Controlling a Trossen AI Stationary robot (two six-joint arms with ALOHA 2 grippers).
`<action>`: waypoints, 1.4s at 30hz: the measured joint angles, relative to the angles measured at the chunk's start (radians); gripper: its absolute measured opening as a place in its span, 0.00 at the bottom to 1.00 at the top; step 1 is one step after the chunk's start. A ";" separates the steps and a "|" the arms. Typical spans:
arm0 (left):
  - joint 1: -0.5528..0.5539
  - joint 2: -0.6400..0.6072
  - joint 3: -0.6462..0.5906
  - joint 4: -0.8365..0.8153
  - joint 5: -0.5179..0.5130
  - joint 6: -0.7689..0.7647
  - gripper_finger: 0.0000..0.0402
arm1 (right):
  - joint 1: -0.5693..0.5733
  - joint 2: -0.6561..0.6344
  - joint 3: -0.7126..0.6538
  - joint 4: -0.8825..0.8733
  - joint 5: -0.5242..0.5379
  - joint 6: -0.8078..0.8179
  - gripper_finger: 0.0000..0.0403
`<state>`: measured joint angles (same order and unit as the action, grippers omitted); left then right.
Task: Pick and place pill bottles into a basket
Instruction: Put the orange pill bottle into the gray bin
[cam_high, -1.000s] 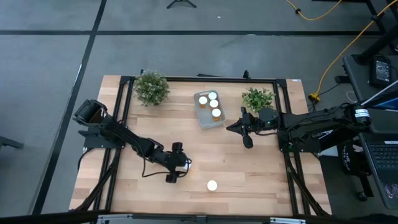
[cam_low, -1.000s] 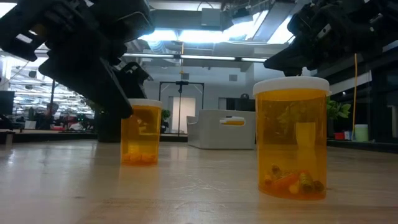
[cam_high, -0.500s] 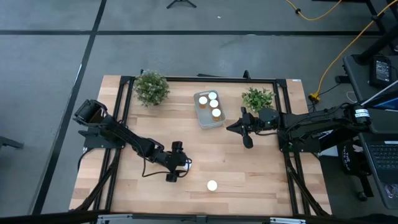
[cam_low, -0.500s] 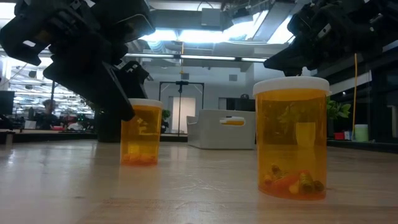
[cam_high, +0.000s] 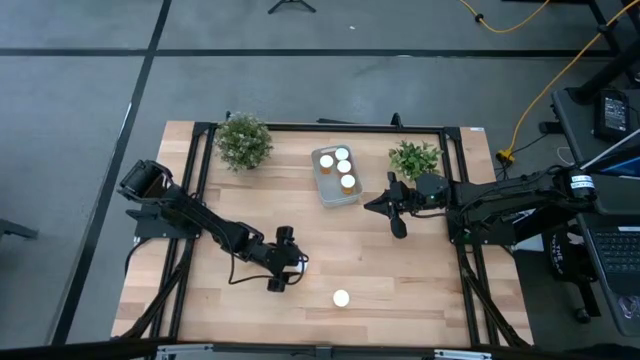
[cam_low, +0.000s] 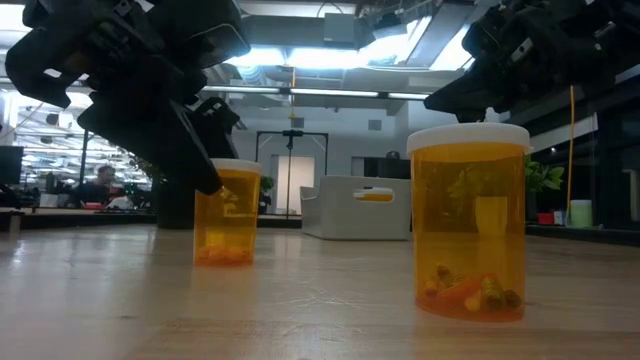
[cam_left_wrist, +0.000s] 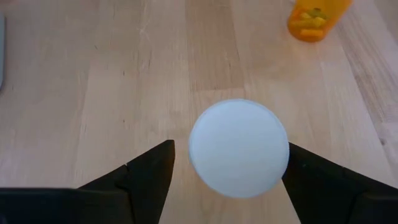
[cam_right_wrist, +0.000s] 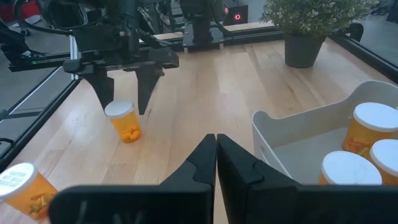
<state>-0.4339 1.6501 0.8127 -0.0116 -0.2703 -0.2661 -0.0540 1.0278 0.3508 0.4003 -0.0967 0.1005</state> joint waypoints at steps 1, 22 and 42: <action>0.000 0.000 0.000 0.000 0.000 0.000 0.67 | 0.000 0.000 0.000 0.000 0.000 0.000 0.04; 0.000 0.000 0.000 0.000 0.029 0.026 0.58 | 0.000 0.000 0.000 0.000 0.000 0.000 0.04; -0.001 -0.081 0.000 -0.026 0.063 0.070 0.52 | 0.000 0.000 0.000 -0.001 0.000 0.000 0.04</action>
<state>-0.4347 1.5691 0.8127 -0.0376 -0.2077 -0.1959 -0.0536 1.0279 0.3508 0.3996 -0.0964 0.1005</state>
